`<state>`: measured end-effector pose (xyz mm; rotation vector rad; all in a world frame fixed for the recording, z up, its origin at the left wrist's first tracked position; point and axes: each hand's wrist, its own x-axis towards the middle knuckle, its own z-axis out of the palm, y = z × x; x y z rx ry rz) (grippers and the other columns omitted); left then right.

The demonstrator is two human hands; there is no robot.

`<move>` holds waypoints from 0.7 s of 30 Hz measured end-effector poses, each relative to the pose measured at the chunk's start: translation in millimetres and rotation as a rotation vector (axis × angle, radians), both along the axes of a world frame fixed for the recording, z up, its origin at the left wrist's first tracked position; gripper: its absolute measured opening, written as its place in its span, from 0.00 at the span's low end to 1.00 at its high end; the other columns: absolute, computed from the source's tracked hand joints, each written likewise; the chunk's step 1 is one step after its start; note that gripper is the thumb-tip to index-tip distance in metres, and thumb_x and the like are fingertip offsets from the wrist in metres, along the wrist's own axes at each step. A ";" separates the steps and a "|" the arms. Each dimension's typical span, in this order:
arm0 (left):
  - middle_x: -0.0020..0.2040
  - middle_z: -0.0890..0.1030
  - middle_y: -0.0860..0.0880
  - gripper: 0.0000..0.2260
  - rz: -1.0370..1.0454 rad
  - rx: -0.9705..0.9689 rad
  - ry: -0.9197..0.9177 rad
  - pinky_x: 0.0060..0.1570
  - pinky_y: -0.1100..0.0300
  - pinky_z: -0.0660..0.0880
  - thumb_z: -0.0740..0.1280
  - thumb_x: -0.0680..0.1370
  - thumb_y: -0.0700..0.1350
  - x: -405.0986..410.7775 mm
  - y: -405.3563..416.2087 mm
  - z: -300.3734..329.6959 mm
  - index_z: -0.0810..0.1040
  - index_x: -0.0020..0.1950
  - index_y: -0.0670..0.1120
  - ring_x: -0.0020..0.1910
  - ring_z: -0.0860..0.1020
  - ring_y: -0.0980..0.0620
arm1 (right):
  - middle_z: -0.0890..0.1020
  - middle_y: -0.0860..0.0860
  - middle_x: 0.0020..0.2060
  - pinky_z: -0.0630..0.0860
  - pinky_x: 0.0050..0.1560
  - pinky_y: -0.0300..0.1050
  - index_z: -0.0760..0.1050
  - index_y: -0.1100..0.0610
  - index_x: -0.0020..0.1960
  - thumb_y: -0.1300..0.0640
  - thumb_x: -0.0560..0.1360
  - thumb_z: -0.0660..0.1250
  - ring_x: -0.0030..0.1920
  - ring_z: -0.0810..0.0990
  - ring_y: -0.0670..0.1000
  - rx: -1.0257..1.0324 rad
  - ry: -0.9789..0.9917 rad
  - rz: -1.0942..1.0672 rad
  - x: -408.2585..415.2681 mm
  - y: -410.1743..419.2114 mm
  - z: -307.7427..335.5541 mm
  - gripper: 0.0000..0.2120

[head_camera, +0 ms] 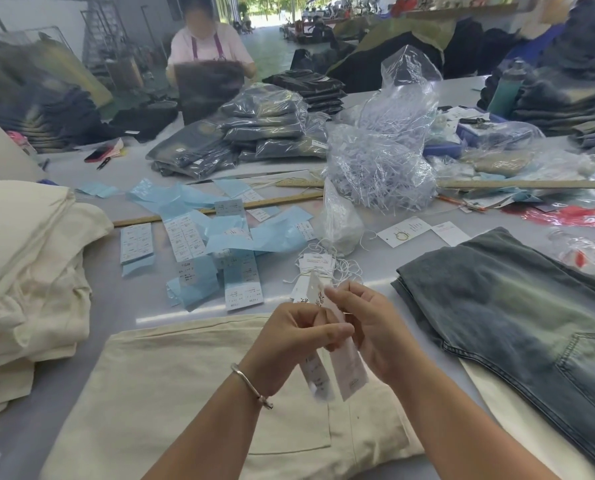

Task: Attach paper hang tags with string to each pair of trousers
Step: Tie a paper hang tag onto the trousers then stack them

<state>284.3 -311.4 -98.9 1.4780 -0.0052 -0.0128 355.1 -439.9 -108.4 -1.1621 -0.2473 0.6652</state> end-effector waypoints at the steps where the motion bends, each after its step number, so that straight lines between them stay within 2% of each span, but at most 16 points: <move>1: 0.30 0.74 0.44 0.19 0.009 -0.020 -0.010 0.39 0.60 0.71 0.76 0.67 0.44 0.3 -0.4 -2.7 0.66 0.26 0.44 0.33 0.72 0.49 | 0.70 0.58 0.30 0.68 0.30 0.46 0.69 0.58 0.38 0.52 0.67 0.76 0.26 0.70 0.54 0.043 0.013 0.026 0.1 -1.3 0.1 0.16; 3: 0.30 0.76 0.44 0.19 0.008 -0.044 -0.016 0.38 0.61 0.72 0.75 0.68 0.44 0.5 0.1 -5.9 0.67 0.25 0.46 0.32 0.73 0.49 | 0.72 0.58 0.29 0.72 0.29 0.45 0.69 0.58 0.38 0.54 0.67 0.75 0.24 0.71 0.54 0.107 0.007 0.072 -0.6 -3.9 -0.7 0.15; 6: 0.31 0.77 0.42 0.17 0.005 -0.027 -0.008 0.37 0.63 0.72 0.75 0.68 0.44 1.1 1.6 -6.9 0.70 0.24 0.50 0.31 0.74 0.50 | 0.75 0.59 0.28 0.73 0.29 0.45 0.69 0.58 0.38 0.54 0.66 0.77 0.24 0.73 0.55 0.123 -0.040 0.103 -2.5 -4.5 -1.5 0.16; 9: 0.33 0.78 0.41 0.14 -0.010 -0.010 -0.014 0.38 0.63 0.72 0.75 0.68 0.45 0.9 4.4 -6.1 0.75 0.25 0.45 0.32 0.74 0.51 | 0.77 0.61 0.31 0.73 0.30 0.45 0.70 0.58 0.38 0.51 0.64 0.80 0.25 0.74 0.56 0.129 -0.066 0.111 -3.7 -3.9 -1.5 0.20; 14: 0.31 0.76 0.42 0.21 -0.030 -0.050 -0.020 0.37 0.63 0.72 0.75 0.69 0.41 1.1 8.3 -5.0 0.65 0.27 0.34 0.31 0.73 0.51 | 0.76 0.58 0.28 0.71 0.31 0.47 0.71 0.58 0.39 0.48 0.63 0.81 0.25 0.74 0.55 0.137 -0.076 0.119 -3.0 -3.9 -0.1 0.21; 17: 0.28 0.75 0.49 0.22 -0.044 -0.064 -0.035 0.39 0.62 0.72 0.73 0.71 0.37 -0.8 8.7 -3.0 0.62 0.26 0.38 0.31 0.73 0.51 | 0.76 0.57 0.28 0.72 0.32 0.46 0.72 0.58 0.39 0.48 0.63 0.80 0.25 0.75 0.55 0.158 -0.066 0.138 -2.8 -4.4 1.5 0.20; 19: 0.30 0.76 0.47 0.21 -0.051 -0.079 -0.047 0.41 0.60 0.72 0.73 0.70 0.39 -3.2 8.8 -0.5 0.62 0.25 0.45 0.32 0.73 0.50 | 0.75 0.56 0.27 0.70 0.33 0.48 0.73 0.57 0.39 0.48 0.63 0.80 0.25 0.75 0.55 0.155 -0.058 0.146 -3.1 -5.0 2.6 0.20; 21: 0.32 0.75 0.42 0.22 -0.050 -0.086 -0.050 0.41 0.60 0.73 0.73 0.69 0.39 -4.5 9.4 0.2 0.61 0.25 0.44 0.33 0.74 0.49 | 0.74 0.56 0.27 0.72 0.32 0.47 0.73 0.58 0.39 0.49 0.63 0.81 0.25 0.74 0.54 0.165 -0.047 0.152 -3.7 -5.2 3.2 0.20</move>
